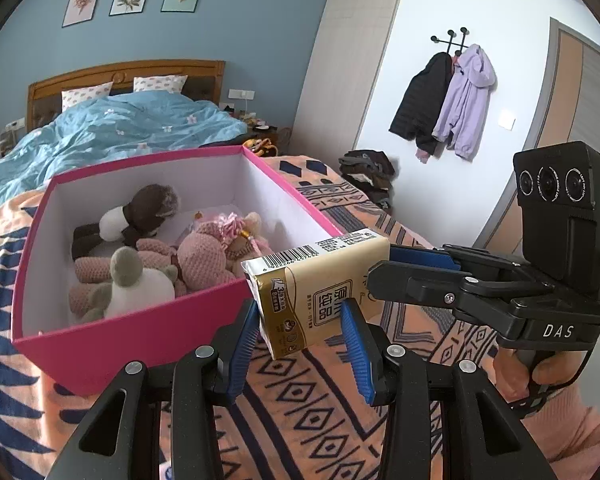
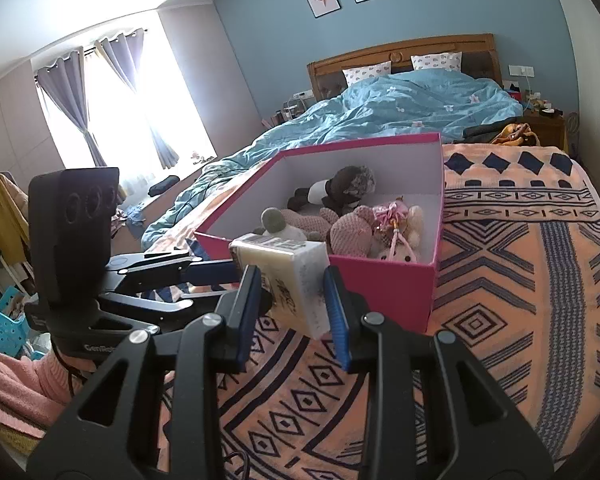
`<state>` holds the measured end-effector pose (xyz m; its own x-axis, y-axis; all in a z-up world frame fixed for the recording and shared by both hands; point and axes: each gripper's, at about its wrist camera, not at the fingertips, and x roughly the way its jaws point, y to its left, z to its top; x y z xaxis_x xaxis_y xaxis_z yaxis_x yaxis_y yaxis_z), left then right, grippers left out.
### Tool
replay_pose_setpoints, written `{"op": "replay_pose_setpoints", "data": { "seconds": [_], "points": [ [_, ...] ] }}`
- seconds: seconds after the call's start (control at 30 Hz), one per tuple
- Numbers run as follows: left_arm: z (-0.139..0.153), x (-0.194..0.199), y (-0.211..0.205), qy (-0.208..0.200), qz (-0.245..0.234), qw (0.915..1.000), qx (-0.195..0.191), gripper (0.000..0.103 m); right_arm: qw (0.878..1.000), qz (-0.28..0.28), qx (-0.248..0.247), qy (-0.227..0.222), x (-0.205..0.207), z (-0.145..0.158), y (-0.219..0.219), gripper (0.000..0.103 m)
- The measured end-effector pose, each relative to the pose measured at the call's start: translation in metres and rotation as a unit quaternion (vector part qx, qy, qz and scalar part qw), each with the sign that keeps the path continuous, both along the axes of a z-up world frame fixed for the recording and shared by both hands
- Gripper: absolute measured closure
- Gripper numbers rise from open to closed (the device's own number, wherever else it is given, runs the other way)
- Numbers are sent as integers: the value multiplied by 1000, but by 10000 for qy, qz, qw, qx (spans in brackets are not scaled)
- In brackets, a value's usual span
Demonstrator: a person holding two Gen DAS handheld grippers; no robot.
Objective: Organize objects
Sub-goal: 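Carry the gold pack over the pink box and lower it inside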
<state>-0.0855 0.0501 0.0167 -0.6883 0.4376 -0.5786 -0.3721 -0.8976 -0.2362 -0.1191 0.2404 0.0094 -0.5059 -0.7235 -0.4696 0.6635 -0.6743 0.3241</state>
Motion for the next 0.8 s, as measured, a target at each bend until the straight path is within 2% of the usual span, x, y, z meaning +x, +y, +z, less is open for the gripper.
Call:
{"op": "replay_pose_setpoints", "data": {
  "seconds": [0.47,0.8],
  "points": [
    [10,-24,3,77,31,9999,-125,61,9999,-134,-73,58,-23,12,2,67],
    [9,-38,1,-55,46,10000,-18,61,9997,-169,-176,-33,-34,13,2,67]
  ]
}}
